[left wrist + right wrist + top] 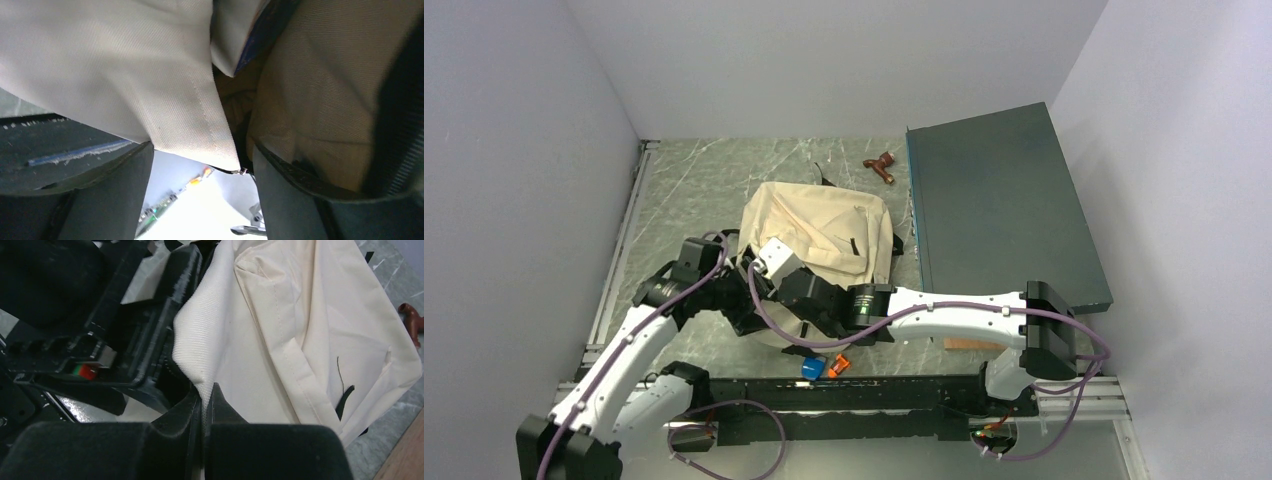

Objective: Pack the student bag
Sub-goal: Adjust the student bag at the center of the board.

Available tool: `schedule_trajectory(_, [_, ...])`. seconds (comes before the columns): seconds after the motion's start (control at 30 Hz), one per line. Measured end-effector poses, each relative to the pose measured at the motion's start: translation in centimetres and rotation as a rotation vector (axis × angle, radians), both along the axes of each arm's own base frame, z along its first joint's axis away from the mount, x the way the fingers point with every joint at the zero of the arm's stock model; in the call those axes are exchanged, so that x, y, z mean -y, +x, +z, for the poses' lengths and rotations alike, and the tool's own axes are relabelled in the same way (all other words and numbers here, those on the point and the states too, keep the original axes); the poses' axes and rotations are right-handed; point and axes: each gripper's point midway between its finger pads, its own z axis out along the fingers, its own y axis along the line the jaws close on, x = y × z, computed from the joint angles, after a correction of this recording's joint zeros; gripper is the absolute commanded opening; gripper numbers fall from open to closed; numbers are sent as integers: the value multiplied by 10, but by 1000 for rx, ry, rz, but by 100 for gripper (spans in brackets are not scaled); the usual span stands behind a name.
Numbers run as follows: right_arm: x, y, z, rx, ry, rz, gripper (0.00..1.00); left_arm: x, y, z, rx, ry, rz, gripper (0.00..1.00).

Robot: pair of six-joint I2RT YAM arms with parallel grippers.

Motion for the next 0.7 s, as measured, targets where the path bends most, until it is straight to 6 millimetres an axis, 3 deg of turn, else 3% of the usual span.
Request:
schedule_trajectory(0.17, [-1, -1, -2, 46, -47, 7, 0, 13, -7, -8, -127, -22, -7, 87])
schedule_trajectory(0.3, [1, 0, -1, 73, -70, 0, 0, 23, -13, -25, -251, -5, -34, 79])
schedule_trajectory(0.5, [-1, -8, 0, 94, -88, 30, 0, 23, -17, -33, -282, 20, -20, 36])
schedule_trajectory(0.7, [-6, -15, -3, 79, -84, 82, 35, 10, -17, -32, -126, 54, 5, 10])
